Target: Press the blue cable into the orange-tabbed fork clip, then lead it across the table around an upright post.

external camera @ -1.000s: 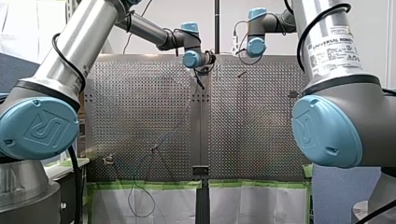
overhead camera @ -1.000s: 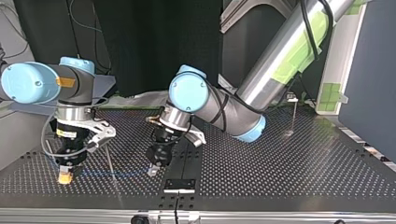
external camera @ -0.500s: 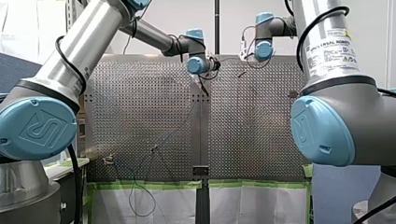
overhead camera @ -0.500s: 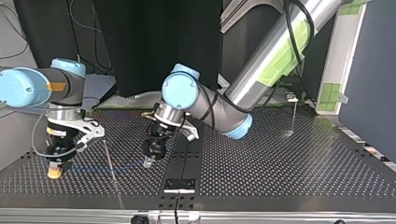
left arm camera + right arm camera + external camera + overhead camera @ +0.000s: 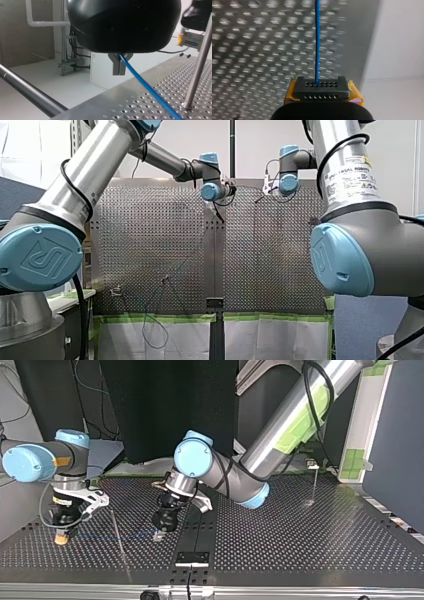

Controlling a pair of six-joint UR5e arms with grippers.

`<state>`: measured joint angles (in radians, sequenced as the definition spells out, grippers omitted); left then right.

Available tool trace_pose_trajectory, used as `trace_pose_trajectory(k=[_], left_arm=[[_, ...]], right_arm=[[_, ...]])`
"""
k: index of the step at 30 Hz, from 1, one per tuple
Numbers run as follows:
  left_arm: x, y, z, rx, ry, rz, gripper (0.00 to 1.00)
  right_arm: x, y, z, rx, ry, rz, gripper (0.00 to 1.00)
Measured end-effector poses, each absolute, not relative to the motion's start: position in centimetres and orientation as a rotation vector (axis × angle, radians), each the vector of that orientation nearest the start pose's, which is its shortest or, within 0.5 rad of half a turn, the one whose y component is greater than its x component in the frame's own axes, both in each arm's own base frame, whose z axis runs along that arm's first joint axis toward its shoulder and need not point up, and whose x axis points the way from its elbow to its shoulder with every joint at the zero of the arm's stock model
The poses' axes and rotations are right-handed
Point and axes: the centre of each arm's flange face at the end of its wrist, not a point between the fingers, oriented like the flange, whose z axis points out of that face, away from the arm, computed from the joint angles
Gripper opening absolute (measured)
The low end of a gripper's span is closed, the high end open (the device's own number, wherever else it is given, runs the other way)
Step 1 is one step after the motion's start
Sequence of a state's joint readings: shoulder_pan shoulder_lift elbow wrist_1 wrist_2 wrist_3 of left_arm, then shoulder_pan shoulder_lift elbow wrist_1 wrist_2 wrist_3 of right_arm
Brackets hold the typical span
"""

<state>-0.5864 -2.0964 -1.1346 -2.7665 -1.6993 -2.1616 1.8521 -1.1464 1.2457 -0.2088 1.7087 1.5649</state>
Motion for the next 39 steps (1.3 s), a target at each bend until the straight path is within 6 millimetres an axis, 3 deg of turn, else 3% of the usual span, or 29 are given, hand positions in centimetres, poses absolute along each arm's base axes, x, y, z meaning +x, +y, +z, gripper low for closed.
trace_pose_trajectory(k=[9, 13, 26, 29, 31, 32, 34, 35, 37, 38, 39], left_arm=[[55.2, -51.3, 37.7, -0.11, 1.403, -0.896, 0.0], [55.8, -51.6, 35.7, -0.108, 1.419, -0.885, 0.0], [55.6, -52.2, 35.2, -0.09, 1.423, -0.878, 0.0], [55.5, -52.2, 35.2, -0.087, 1.424, -0.878, 0.07], [55.5, -52.3, 35.1, -0.082, 1.424, -0.876, 0.21], [55.4, -52.3, 35.1, -0.078, 1.425, -0.875, 0.21], [55.4, -52.4, 35.1, -0.067, 1.425, -0.877, 0.35], [55.4, -52.4, 35.2, -0.063, 1.425, -0.876, 0.35], [55.4, -52.4, 35.1, -0.058, 1.426, -0.874, 0.48], [55.4, -52.4, 35.1, -0.057, 1.426, -0.873, 0.48], [55.4, -52.4, 35.1, -0.055, 1.428, -0.871, 0.62]], right_arm=[[30.5, -63.0, 37.0, 1.3, -1.108, 1.343, 0.0], [30.6, -63.1, 35.8, 1.321, -1.117, 1.335, 0.0], [30.8, -62.1, 32.8, 1.372, -1.142, 1.3, 0.0], [30.7, -61.9, 32.1, 1.379, -1.15, 1.292, 0.0], [30.6, -61.8, 31.6, 1.381, -1.154, 1.29, 0.0], [30.6, -61.7, 31.4, 1.381, -1.155, 1.29, 0.0], [30.4, -61.7, 30.8, 1.379, -1.158, 1.29, 0.0], [30.4, -61.6, 30.6, 1.378, -1.159, 1.29, 0.0], [30.3, -61.5, 30.0, 1.376, -1.162, 1.291, 0.0], [30.2, -61.5, 29.7, 1.375, -1.163, 1.291, 0.0], [30.1, -61.4, 29.4, 1.375, -1.164, 1.291, 0.0]])
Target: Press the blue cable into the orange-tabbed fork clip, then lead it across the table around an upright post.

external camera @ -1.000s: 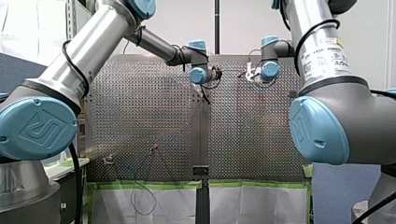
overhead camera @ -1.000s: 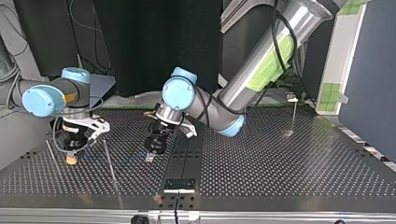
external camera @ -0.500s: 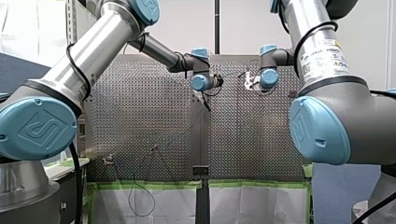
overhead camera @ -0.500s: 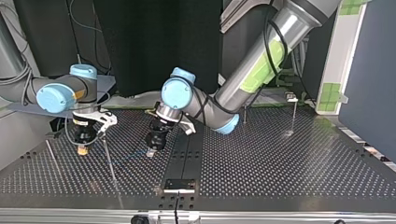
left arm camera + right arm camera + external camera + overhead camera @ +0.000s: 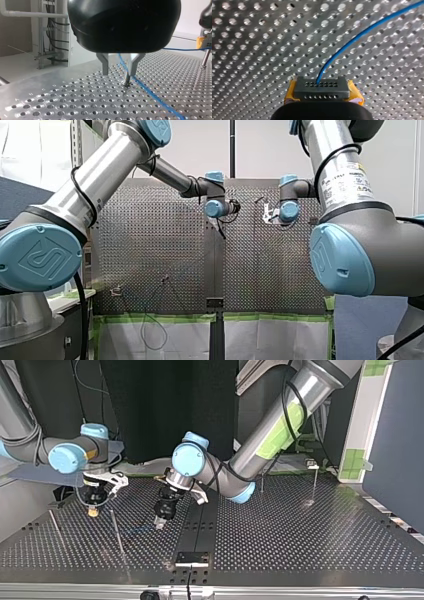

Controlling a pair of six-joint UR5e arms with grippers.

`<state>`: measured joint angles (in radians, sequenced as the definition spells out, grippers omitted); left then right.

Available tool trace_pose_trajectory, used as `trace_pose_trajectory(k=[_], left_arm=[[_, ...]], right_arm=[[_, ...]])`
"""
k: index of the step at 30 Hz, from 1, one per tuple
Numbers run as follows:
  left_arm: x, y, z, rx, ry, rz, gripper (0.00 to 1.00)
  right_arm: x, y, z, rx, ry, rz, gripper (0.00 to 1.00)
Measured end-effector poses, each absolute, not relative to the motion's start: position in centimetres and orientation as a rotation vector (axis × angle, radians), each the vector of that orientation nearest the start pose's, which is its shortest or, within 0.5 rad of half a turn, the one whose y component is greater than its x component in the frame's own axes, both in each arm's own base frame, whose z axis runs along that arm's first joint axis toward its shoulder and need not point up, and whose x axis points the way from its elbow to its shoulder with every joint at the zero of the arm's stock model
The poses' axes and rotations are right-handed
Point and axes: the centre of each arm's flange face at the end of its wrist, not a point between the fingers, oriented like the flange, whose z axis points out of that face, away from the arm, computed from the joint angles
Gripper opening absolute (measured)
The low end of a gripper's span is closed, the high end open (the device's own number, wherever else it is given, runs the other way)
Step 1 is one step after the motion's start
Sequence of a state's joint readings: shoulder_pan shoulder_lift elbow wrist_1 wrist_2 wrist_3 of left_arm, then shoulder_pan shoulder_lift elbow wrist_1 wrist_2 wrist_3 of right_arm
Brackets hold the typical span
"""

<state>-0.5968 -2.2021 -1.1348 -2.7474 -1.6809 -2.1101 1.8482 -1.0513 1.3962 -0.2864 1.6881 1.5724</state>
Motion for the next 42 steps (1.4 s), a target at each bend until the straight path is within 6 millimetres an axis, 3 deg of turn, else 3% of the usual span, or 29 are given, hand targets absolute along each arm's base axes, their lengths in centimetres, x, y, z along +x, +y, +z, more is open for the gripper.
trace_pose_trajectory(k=[1, 2, 4, 9, 18, 35, 42], left_arm=[[55.3, -52.4, 35.1, -0.051, 1.431, -0.866, 0.71], [55.3, -52.4, 35.0, -0.048, 1.434, -0.861, 0.71], [55.1, -52.4, 34.9, -0.042, 1.443, -0.845, 0.85], [54.5, -52.5, 34.5, -0.022, 1.478, -0.797, 0.92], [53.6, -53.1, 34.2, 0.002, 1.507, -0.783, 0.94], [53.1, -53.3, 34.0, 0.018, 1.525, -0.763, 0.94], [53.1, -53.2, 33.9, 0.019, 1.531, -0.76, 0.94]], right_arm=[[30.1, -61.3, 29.1, 1.374, -1.165, 1.291, 0.0], [30.0, -61.3, 28.8, 1.374, -1.166, 1.29, 0.0], [29.9, -61.1, 28.2, 1.373, -1.167, 1.289, 0.0], [29.3, -60.6, 26.5, 1.372, -1.168, 1.283, 0.0], [27.7, -60.0, 23.8, 1.358, -1.18, 1.269, 0.0], [26.6, -57.2, 18.5, 1.347, -1.208, 1.27, 0.0], [26.1, -55.7, 14.1, 1.373, -1.238, 1.242, 0.0]])
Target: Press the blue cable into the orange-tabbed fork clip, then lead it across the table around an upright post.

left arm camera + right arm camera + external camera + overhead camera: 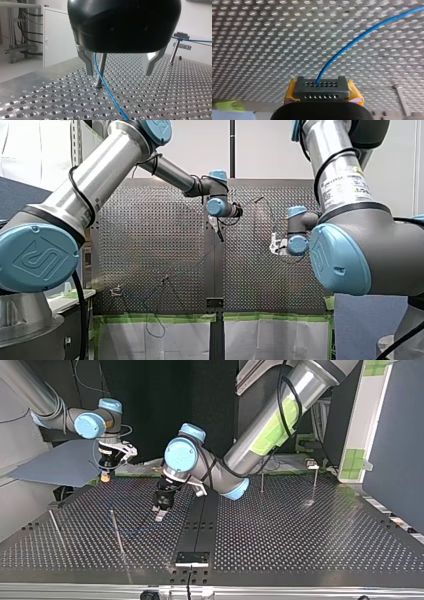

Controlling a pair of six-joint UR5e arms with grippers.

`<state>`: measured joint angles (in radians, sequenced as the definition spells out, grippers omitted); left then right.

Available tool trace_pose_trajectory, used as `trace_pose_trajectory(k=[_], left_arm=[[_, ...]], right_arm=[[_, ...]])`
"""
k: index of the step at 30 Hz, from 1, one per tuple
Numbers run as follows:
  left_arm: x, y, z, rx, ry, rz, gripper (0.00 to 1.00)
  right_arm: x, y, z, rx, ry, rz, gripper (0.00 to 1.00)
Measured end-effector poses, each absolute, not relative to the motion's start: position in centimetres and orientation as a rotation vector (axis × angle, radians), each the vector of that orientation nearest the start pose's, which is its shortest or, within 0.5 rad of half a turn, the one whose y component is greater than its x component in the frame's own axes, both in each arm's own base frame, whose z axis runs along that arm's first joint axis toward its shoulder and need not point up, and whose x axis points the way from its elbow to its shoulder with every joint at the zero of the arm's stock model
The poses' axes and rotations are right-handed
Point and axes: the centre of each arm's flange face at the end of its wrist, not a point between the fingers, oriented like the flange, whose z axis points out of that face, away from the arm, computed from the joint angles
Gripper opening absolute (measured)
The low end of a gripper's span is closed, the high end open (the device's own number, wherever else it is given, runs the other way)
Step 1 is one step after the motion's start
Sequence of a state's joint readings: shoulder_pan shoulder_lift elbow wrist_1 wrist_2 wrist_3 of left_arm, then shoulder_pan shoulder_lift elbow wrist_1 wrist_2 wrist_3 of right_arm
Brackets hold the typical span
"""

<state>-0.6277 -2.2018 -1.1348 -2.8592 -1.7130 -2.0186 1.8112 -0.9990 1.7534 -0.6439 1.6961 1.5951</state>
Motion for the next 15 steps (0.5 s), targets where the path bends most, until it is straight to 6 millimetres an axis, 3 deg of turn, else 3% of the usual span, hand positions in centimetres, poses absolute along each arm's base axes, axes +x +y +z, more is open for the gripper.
trace_pose_trajectory(k=[12, 15], left_arm=[[53.2, -53.2, 33.9, 0.016, 1.53, -0.76, 0.94], [53.2, -53.2, 33.9, 0.015, 1.53, -0.761, 0.94]], right_arm=[[25.1, -51.7, 5.1, 1.449, -1.3, 1.147, 0.0], [24.9, -50.7, 3.6, 1.462, -1.305, 1.132, 0.0]])
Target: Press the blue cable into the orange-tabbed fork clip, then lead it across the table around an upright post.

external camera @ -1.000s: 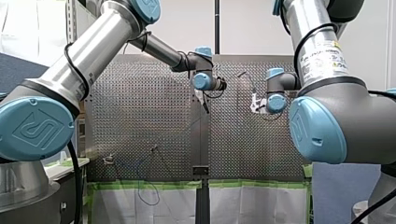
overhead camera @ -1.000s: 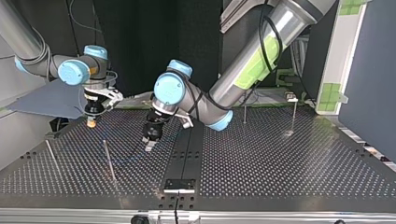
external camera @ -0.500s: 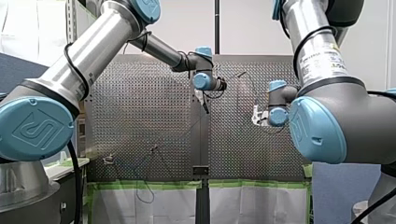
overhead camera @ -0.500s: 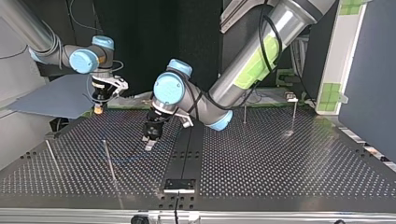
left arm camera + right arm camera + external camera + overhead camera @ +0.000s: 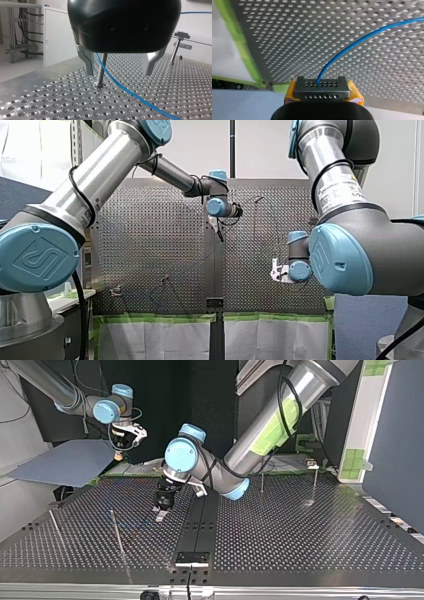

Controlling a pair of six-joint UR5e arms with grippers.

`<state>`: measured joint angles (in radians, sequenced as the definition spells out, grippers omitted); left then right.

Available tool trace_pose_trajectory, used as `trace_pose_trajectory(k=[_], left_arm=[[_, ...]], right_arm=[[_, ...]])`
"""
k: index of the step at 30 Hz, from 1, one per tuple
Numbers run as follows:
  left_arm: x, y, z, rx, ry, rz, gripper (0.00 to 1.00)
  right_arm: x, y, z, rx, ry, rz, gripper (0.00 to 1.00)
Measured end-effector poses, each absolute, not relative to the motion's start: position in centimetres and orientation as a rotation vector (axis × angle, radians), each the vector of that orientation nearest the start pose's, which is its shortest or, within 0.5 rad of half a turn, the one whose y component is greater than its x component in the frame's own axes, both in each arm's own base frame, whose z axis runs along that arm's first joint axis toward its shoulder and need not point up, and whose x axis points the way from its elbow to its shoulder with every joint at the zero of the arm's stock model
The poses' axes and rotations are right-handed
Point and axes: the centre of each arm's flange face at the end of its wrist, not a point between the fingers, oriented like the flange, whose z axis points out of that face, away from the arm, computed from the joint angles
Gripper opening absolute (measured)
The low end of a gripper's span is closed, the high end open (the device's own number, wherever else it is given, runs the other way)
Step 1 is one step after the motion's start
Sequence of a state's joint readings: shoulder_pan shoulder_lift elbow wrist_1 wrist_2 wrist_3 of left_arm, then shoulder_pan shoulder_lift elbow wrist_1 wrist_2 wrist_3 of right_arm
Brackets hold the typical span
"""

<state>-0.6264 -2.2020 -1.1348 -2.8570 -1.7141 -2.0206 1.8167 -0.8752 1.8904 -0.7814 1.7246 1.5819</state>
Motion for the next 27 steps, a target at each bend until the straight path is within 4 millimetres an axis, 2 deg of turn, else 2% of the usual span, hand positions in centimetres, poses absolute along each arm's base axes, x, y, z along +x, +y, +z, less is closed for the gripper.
trace_pose_trajectory(k=[4, 10, 15, 20, 27], left_arm=[[53.2, -53.2, 33.9, 0.014, 1.529, -0.761, 0.94], [53.3, -53.0, 33.9, 0.013, 1.531, -0.759, 0.94], [53.4, -52.9, 33.9, 0.012, 1.532, -0.757, 0.94], [53.4, -52.9, 33.9, 0.011, 1.532, -0.756, 0.94], [53.5, -52.8, 33.9, 0.011, 1.532, -0.755, 0.94]], right_arm=[[24.7, -50.2, 2.9, 1.451, -1.3, 1.133, 0.0], [24.3, -50.5, 1.8, 1.416, -1.296, 1.141, 0.0], [23.7, -50.6, 0.1, 1.386, -1.314, 1.137, 0.0], [23.3, -51.0, -0.5, 1.352, -1.31, 1.147, 0.0], [21.2, -51.6, -2.9, 1.29, -1.342, 1.116, 0.0]])
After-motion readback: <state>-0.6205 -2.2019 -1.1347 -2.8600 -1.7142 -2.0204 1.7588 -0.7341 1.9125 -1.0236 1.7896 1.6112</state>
